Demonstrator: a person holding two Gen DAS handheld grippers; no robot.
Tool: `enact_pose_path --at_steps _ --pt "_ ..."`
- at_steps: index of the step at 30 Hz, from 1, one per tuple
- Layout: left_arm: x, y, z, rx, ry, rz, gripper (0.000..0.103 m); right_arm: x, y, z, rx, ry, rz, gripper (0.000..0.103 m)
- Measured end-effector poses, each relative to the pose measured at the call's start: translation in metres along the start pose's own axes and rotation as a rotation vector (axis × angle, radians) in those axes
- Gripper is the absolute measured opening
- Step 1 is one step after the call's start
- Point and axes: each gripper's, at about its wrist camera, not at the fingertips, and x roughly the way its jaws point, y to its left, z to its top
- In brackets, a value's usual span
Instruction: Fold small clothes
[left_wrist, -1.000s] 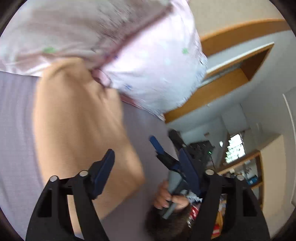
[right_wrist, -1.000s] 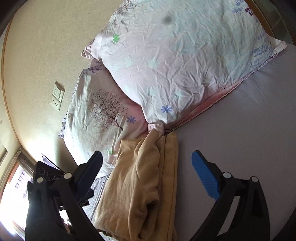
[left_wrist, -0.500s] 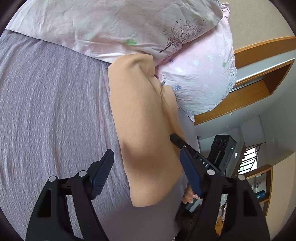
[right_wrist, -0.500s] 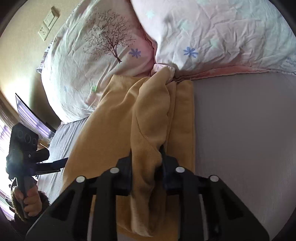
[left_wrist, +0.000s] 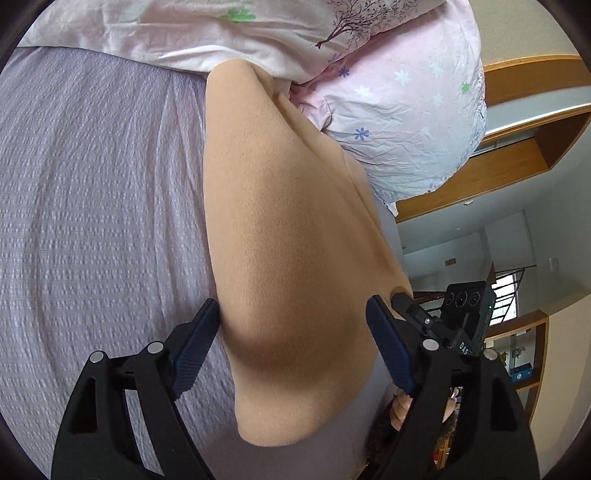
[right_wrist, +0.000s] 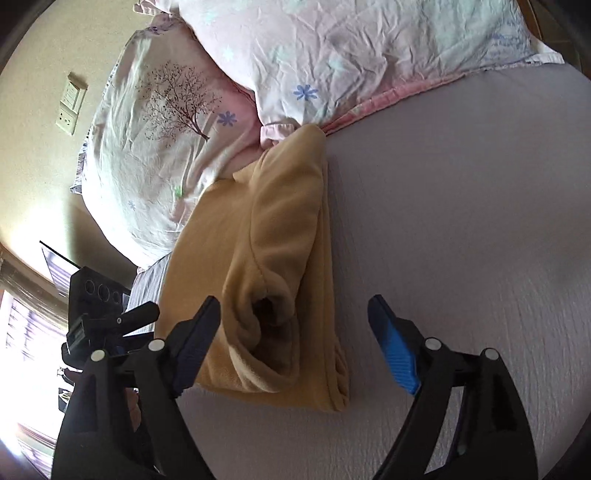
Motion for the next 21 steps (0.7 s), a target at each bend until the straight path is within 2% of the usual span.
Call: enact_pose_path --at_steps 2,3,4,5,6,8,10,13,15,16,17,19,21 --pt "0.006 0.004 0.0 -0.011 -0.007 -0.002 0.08 0.009 -0.002 -0.004 0.008 0.046 0.02 0.076" --pt "0.007 0.004 0.0 -0.009 -0.02 0.007 0.076 0.013 -0.003 -0.004 0.018 0.057 0.037 0.073" --pt "0.008 0.004 0.0 -0.004 -0.027 0.018 0.073 0.013 -0.003 -0.005 0.015 0.044 0.056 0.059" --pt "0.009 0.003 0.0 0.0 -0.033 0.026 0.061 0.015 -0.005 -0.007 0.023 0.059 0.102 0.036" --pt "0.011 0.002 0.001 0.006 -0.042 0.034 0.048 0.019 -0.006 -0.009 0.043 0.072 0.138 0.034" --pt "0.003 0.001 0.0 0.023 -0.063 0.021 0.039 0.022 0.006 -0.009 0.011 0.048 0.149 0.028" --pt "-0.017 0.003 -0.005 0.039 -0.105 0.028 0.038 0.021 0.022 -0.015 -0.028 0.045 0.178 0.024" --pt "-0.054 0.008 -0.023 0.073 -0.163 0.058 0.038 0.025 0.054 -0.027 -0.116 0.062 0.218 0.023" --pt "-0.067 0.017 -0.036 0.081 -0.169 0.112 0.041 0.036 0.07 -0.037 -0.171 0.1 0.213 0.026" --pt "-0.07 0.022 -0.041 0.079 -0.155 0.143 0.043 0.042 0.076 -0.042 -0.198 0.126 0.184 0.034" --pt "-0.073 0.027 -0.047 0.075 -0.139 0.17 0.046 0.046 0.08 -0.048 -0.219 0.137 0.138 0.046" --pt "-0.09 0.03 -0.059 0.09 -0.165 0.167 0.048 0.036 0.083 -0.054 -0.231 0.089 0.066 0.055" --pt "-0.112 0.019 -0.071 0.154 -0.236 0.203 0.049 0.005 0.085 -0.057 -0.231 -0.049 0.066 0.055"
